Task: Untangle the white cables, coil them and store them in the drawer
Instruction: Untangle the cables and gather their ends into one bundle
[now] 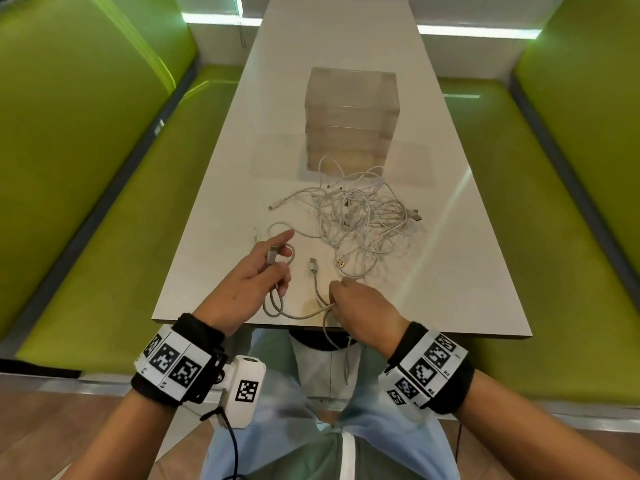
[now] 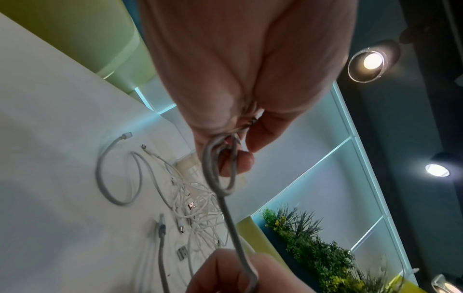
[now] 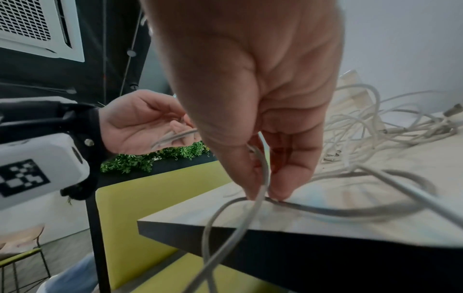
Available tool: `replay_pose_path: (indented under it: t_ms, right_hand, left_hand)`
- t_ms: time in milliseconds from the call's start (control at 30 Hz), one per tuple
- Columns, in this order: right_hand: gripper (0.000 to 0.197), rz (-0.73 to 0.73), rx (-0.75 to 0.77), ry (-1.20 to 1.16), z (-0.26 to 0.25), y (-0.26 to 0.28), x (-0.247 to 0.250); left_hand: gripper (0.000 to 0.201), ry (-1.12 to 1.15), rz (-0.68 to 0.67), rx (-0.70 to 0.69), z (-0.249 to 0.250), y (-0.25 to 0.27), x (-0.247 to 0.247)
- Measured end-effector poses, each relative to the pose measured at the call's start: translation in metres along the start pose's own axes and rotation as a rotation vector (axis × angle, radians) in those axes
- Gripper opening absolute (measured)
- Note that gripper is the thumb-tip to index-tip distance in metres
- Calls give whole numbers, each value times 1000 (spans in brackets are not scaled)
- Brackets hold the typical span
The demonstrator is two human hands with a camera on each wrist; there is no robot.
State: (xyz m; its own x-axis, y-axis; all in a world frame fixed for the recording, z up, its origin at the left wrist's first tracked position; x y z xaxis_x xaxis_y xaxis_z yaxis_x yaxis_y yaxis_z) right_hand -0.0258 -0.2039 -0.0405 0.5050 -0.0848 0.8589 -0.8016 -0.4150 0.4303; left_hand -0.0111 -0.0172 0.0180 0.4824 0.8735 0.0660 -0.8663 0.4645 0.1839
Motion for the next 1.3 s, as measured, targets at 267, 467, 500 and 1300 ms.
replay_pose_path:
  t_ms: [267, 467, 500, 1300]
  right_hand:
    - [10, -164, 212, -248, -12, 15, 11]
    - [10, -509, 348, -300, -22, 24, 3]
    - [13, -491, 331, -301, -20, 22, 0]
    - [32, -312, 157, -136, 60, 43, 31]
  left_hand:
    - [39, 229, 98, -154, 0, -4, 5]
    - [19, 216, 122, -171, 1, -11, 5]
    - [19, 187, 112, -162, 0, -12, 4]
    - [13, 251, 96, -198, 10, -8, -5]
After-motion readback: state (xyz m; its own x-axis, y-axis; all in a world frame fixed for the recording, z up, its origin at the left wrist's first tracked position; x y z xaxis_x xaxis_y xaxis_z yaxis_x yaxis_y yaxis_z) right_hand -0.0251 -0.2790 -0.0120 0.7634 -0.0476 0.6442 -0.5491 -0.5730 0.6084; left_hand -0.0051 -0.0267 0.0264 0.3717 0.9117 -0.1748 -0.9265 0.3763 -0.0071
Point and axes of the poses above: each hand's wrist, its own y-axis away from the middle knuckle, its own x-axis out of the back of the hand, z = x × y, the point moved 1 cm from there along -y, towards the middle knuckle, and after that the axes turned 11 degrees about -z, right-handed, at the moved point
